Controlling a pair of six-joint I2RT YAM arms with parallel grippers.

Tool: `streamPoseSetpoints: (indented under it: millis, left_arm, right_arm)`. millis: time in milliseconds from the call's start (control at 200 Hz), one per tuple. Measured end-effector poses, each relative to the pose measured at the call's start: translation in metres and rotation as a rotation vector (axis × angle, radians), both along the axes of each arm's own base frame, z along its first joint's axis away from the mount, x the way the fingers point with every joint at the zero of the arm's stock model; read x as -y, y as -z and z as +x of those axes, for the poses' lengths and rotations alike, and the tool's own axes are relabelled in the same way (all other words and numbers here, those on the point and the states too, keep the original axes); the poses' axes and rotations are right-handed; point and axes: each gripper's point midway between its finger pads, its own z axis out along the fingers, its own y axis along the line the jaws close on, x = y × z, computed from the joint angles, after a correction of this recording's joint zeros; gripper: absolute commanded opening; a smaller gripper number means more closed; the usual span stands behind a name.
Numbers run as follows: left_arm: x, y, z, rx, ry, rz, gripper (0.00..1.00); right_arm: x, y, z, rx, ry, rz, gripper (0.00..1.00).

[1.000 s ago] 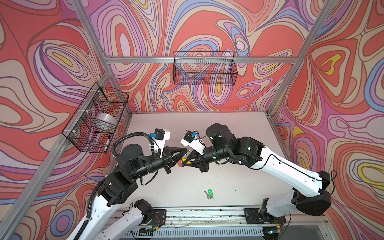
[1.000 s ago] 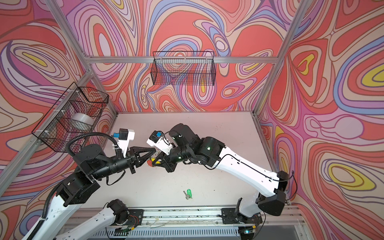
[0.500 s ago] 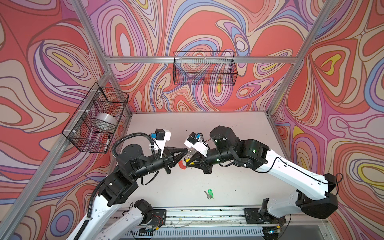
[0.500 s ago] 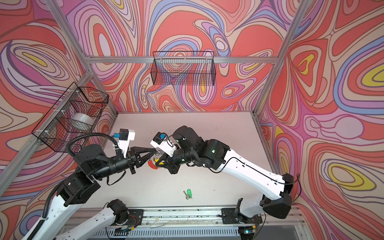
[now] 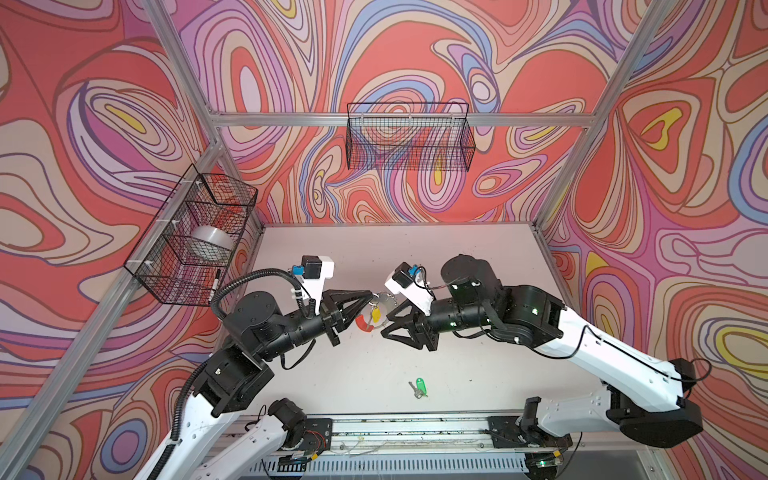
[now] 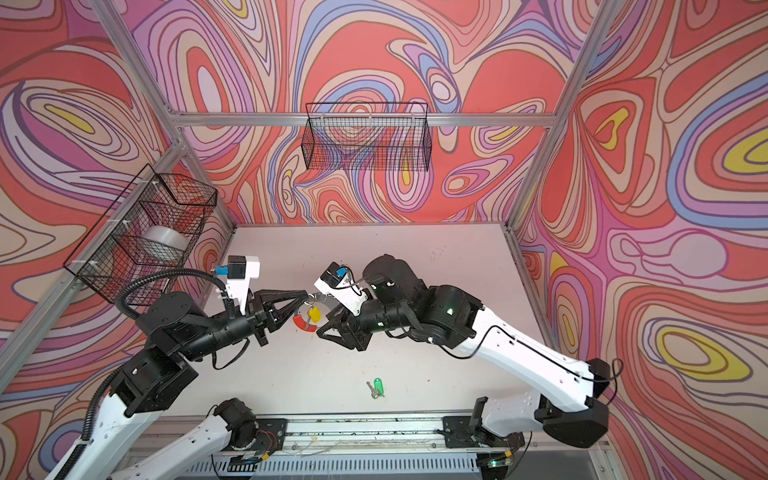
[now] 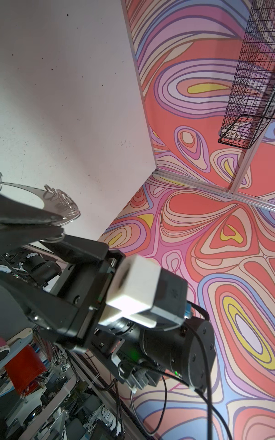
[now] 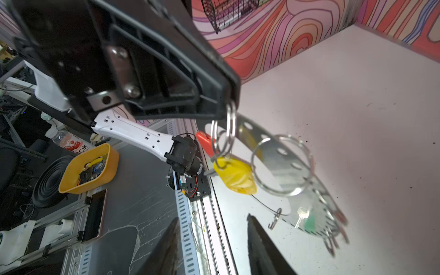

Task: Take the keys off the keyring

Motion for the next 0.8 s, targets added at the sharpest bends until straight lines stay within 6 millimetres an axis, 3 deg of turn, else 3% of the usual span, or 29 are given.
streamPoseSetpoints:
  millis: [175, 285, 551, 796]
  left_arm:
    - [-0.003, -0.004, 0.0, 0.025, -0.013, -0.01, 0.0]
    - [-0.003, -0.003, 0.001, 0.027, -0.02, -0.012, 0.0]
    - [-0.007, -0.004, -0.001, 0.043, -0.032, -0.023, 0.0]
    - [-0.009, -0.009, -0.003, 0.06, -0.036, -0.035, 0.0]
  right_arm:
    - [0.009, -0.045, -0.001, 0.045, 0.042, 0.167, 0.46]
    - [0.004, -0.059, 0.004, 0.051, 0.06, 0.231, 0.44]
    - [-0.024, -0.051, 0.02, 0.005, 0.077, 0.254, 0.35]
    - [-0.029, -0.05, 0.022, -0.004, 0.079, 0.262, 0.28]
